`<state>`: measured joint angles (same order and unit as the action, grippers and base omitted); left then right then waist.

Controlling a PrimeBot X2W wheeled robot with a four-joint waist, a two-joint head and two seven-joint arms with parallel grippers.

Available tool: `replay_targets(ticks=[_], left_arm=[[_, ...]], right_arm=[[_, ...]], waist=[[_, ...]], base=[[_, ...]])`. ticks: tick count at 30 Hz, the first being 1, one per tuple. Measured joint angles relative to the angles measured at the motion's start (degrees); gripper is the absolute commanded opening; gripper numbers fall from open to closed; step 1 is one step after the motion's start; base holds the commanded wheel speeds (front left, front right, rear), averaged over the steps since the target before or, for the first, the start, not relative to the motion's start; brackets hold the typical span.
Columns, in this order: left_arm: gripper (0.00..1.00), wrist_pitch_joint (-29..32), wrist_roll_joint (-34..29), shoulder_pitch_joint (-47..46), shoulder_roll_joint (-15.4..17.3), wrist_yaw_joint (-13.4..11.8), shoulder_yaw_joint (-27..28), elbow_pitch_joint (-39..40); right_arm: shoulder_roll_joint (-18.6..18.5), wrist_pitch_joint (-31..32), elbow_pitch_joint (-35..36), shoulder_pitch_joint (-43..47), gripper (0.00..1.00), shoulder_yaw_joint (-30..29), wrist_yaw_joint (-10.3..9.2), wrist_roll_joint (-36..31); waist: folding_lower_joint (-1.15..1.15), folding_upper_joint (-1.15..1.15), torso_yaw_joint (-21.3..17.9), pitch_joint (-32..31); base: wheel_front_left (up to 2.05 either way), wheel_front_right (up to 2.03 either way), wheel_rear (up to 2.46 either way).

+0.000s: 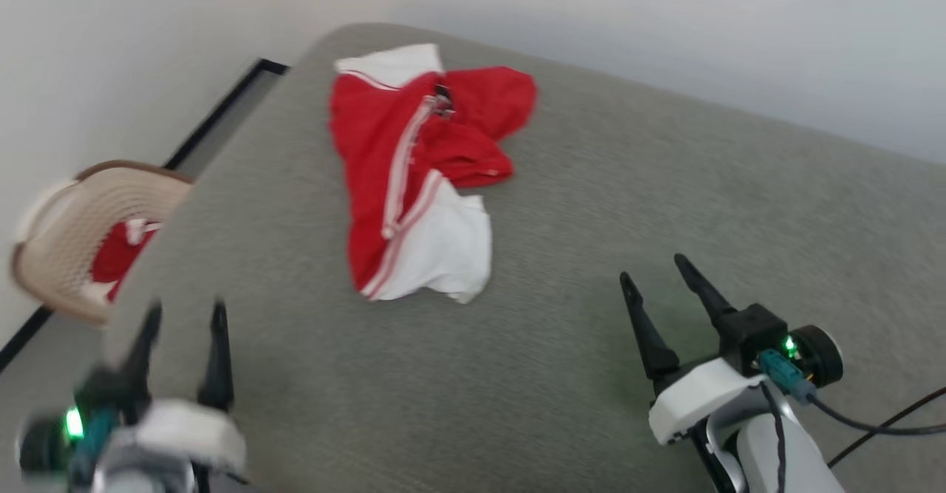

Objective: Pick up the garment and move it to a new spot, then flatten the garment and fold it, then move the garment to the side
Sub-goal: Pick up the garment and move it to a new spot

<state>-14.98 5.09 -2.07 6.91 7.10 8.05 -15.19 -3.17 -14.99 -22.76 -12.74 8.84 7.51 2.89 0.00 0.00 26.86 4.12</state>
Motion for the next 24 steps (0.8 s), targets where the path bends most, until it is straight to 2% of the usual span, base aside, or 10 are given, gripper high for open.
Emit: replay_targets(ticks=[3,5,8,12,16,17,20,24], left_arm=[[1.0,0.0,1.1,-6.7,3.9,0.2,-3.4,-1.8],[1.0,0.0,3.4,-11.8,7.6,0.3,-7.2,-4.3],[1.0,0.1,10.4,-18.6,13.4,0.4,-13.2,-11.0],[1.0,8.1,21.8,-27.0,21.0,0.4,-24.1,-19.6],[1.0,20.4,34.8,-31.8,28.1,0.5,-36.8,-21.4],[1.0,24.0,40.0,-34.2,31.7,0.5,-40.1,-21.9],[1.0,28.0,46.6,-37.8,35.7,0.5,-43.0,-23.4],[1.0,29.6,51.2,-41.6,38.5,0.5,-45.4,-27.6]], right_arm=[[0.0,0.0,0.2,-0.8,1.0,-0.5,0.01,-0.6],[0.0,0.0,0.4,-1.6,1.0,-0.8,0.01,-1.1],[0.1,0.0,0.7,-2.4,1.0,-1.3,0.0,-1.5],[0.2,0.0,1.3,-3.3,1.0,-1.3,0.0,-1.7],[0.1,0.0,2.1,-3.9,1.0,-0.8,0.0,-0.5],[0.1,0.0,2.4,-4.4,1.0,-0.4,0.0,-0.3],[0.2,0.0,3.0,-5.3,1.0,0.1,0.0,0.1],[0.2,0.0,3.8,-6.5,1.0,0.3,0.0,0.3]], waist=[[0.0,0.0,-2.9,1.5],[0.0,0.0,-5.1,2.8],[0.0,0.0,-8.5,4.9],[0.0,0.0,-13.2,7.7],[0.0,0.0,-17.8,10.4],[0.0,0.0,-19.8,11.8],[0.0,0.0,-22.5,14.0],[0.0,0.0,-25.6,16.8]], base=[[0.0,0.0,0.0],[0.0,0.0,0.0],[0.0,0.0,0.0],[0.0,0.0,0.0],[0.0,0.0,0.0],[0.0,0.0,0.0],[0.0,0.0,0.0],[0.0,0.0,0.0]])
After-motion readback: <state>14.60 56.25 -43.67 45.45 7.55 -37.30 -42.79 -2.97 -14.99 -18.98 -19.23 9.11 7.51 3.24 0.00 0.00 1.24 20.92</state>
